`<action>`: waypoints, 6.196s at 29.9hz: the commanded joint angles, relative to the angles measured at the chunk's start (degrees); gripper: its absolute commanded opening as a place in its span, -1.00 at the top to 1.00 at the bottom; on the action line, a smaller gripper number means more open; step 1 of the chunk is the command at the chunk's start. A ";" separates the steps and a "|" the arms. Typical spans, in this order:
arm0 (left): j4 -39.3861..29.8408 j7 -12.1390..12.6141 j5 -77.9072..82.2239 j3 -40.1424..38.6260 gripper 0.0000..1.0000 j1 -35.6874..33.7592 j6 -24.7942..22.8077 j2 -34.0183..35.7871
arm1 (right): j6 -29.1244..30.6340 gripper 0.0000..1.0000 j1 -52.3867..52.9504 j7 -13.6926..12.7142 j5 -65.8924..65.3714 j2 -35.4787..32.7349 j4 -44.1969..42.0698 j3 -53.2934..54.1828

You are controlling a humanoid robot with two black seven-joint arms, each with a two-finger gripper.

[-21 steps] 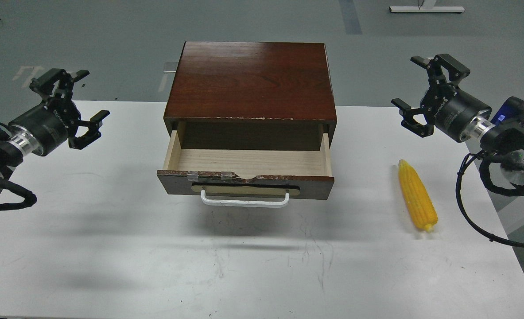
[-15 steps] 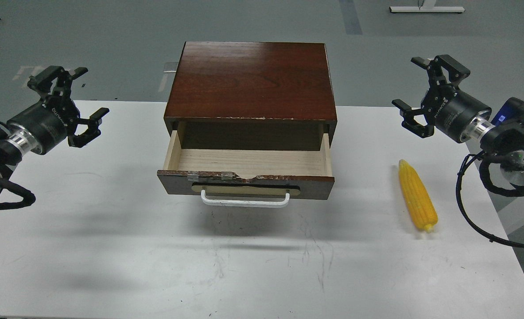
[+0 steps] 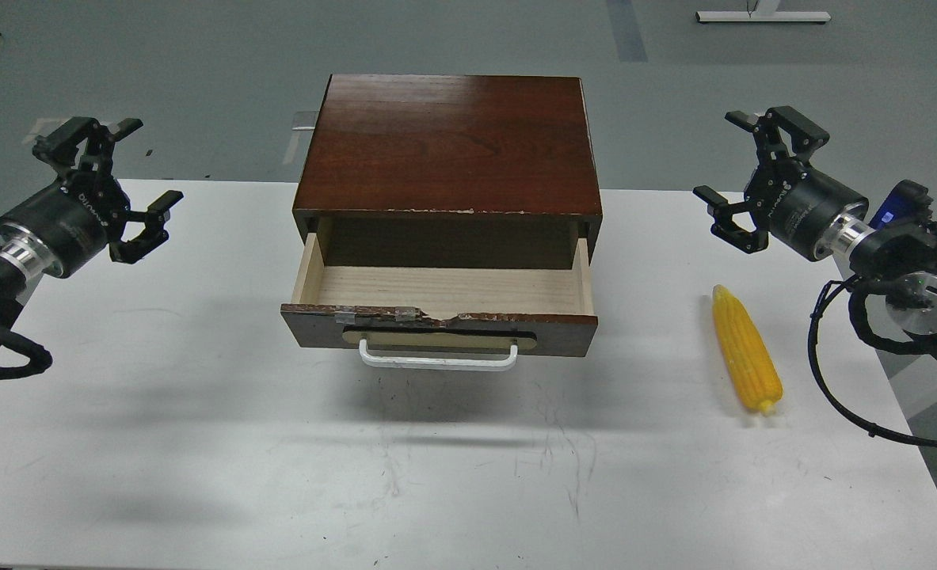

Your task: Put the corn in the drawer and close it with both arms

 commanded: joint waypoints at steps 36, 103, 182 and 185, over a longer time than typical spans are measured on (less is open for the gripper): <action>-2.81 0.24 1.06 0.84 -0.96 0.89 -0.22 0.47 | 0.88 -1.00 -0.40 -3.47 -9.53 -2.76 1.82 -0.92; -5.27 0.07 1.23 0.93 -0.96 1.69 0.13 3.19 | -21.79 1.00 36.25 14.37 -93.15 -12.26 18.60 -27.11; -10.06 -14.92 27.28 0.05 -0.96 1.16 9.43 10.72 | -20.39 -0.96 -6.72 -6.19 -1.67 1.02 4.37 10.59; -23.06 -14.92 36.02 -0.56 -0.95 1.16 14.35 20.47 | -20.39 -0.96 -7.16 -6.11 -1.67 0.93 2.97 10.59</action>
